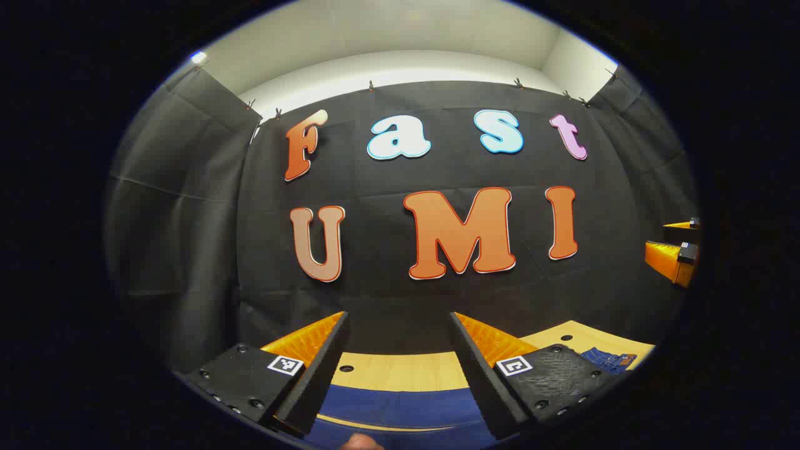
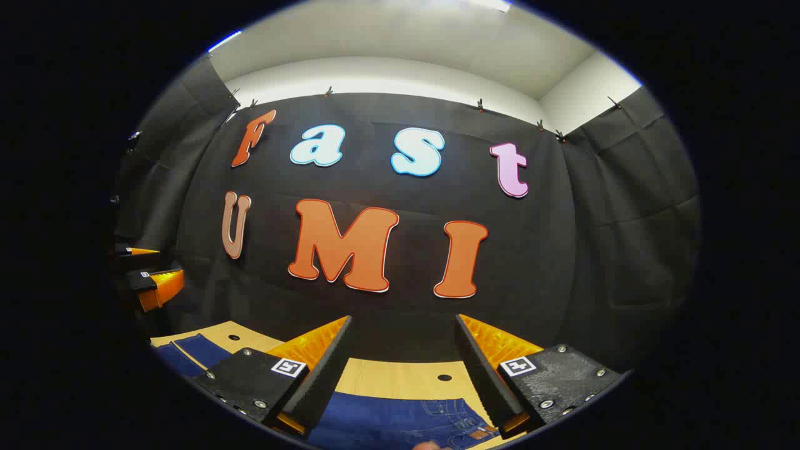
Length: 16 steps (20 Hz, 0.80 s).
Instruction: Grasp the waist and the cuffs of the jeans and fold them to make the two legs overlap; first hold the waist and fold one-third of the jeans toward the cuffs, then hold the cuffs and fold the remaining one-third in the same direction to finish folding.
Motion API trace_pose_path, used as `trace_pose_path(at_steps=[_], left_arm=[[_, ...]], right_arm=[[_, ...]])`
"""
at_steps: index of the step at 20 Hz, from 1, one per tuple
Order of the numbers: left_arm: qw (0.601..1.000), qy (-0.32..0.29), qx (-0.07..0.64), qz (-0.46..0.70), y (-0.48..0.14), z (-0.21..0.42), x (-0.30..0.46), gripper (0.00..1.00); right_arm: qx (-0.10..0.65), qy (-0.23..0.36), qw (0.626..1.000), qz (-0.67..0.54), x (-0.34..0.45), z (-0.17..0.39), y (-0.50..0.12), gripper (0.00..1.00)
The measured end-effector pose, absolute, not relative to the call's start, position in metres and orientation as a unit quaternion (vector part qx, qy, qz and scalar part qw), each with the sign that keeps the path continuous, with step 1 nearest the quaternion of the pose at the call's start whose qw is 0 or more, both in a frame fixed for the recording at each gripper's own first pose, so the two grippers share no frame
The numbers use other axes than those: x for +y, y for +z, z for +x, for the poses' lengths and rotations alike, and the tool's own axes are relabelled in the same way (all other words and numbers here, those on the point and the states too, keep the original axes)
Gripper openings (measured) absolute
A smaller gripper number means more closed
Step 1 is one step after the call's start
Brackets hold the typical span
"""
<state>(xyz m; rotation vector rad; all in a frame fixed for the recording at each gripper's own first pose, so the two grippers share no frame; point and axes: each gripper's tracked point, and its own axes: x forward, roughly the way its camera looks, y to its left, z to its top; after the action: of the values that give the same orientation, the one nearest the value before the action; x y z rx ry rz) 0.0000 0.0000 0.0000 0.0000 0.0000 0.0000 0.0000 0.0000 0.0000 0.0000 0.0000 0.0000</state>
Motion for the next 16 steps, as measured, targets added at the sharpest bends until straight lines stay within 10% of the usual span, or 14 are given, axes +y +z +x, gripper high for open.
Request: trace_pose_path(at_steps=[16], left_arm=[[1.000,0.004,0.006,0.010,0.003,-0.007,0.027,0.96]], right_arm=[[0.012,-0.012,1.000,-0.006,-0.033,-0.005,-0.004,0.97]])
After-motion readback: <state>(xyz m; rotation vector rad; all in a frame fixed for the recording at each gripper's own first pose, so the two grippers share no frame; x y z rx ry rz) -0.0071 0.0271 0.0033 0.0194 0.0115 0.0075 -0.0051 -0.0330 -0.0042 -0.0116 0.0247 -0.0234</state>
